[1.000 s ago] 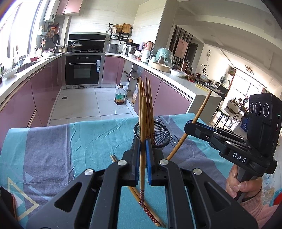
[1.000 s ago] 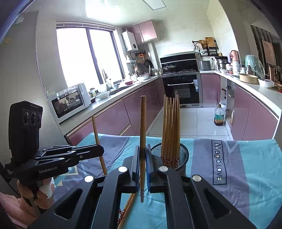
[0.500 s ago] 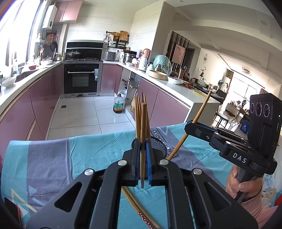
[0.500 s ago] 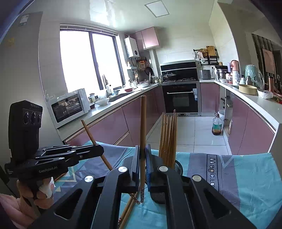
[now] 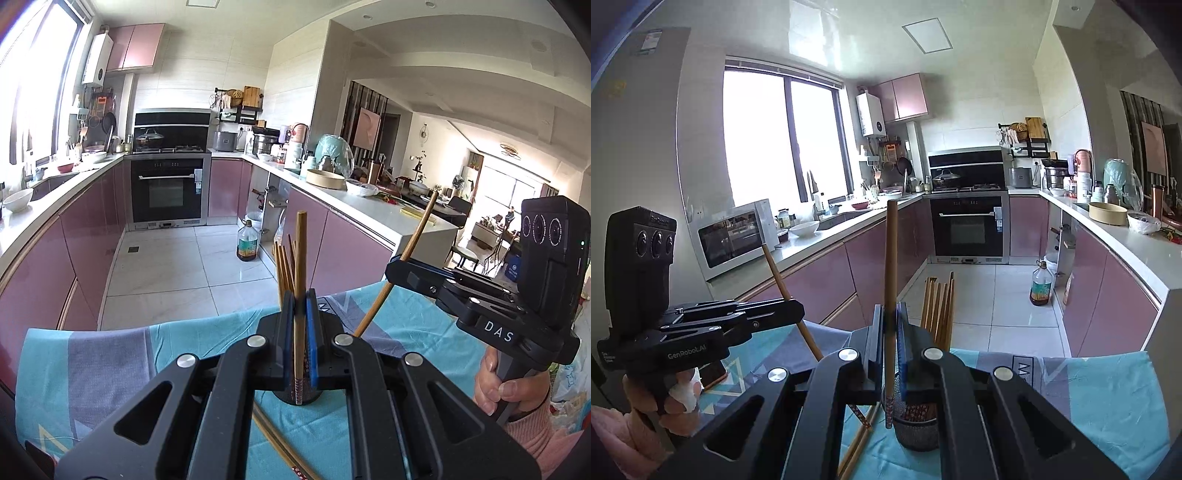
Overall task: Organize utensils
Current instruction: 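Carry both upright chopsticks over the black mesh cup and lower them in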
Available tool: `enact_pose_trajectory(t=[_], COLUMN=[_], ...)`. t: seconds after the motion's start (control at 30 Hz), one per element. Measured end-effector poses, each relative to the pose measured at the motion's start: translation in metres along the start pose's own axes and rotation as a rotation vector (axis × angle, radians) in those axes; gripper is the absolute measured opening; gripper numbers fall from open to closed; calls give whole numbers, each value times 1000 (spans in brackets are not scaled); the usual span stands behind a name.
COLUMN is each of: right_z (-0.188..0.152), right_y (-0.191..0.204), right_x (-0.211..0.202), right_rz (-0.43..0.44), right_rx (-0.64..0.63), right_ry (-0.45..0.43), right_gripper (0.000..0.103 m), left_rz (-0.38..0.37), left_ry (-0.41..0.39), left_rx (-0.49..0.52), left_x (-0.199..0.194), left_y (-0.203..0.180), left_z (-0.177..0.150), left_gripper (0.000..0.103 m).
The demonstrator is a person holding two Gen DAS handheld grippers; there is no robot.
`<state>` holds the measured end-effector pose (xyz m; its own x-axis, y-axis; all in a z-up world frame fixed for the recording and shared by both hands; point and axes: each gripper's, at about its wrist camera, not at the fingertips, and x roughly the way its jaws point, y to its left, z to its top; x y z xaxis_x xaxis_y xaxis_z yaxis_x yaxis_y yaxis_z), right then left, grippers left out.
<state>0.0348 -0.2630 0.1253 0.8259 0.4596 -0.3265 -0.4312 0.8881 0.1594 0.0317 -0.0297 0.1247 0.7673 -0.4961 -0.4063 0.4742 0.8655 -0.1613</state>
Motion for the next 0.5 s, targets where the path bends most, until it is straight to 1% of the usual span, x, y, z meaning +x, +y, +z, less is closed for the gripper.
enact_pose_trajectory(t=[0.13,0.3,0.5], right_z=[7,12,13], right_y=[-1,-2,-9], right_x=[0,3,9], right_rz=[-5,-9,-25], right_rx=[-12,-18,-11], right_ry=[-14,-28,-27], right_gripper=[5,5,5], left_rz=[-11,-5,3], left_ry=[-15,-35,-61], left_rx=[12,35,44], left_x=[-1,-1,2], left_y=[-6,-16,-16], left_z=[11,22,36], left_gripper=[7,7,7])
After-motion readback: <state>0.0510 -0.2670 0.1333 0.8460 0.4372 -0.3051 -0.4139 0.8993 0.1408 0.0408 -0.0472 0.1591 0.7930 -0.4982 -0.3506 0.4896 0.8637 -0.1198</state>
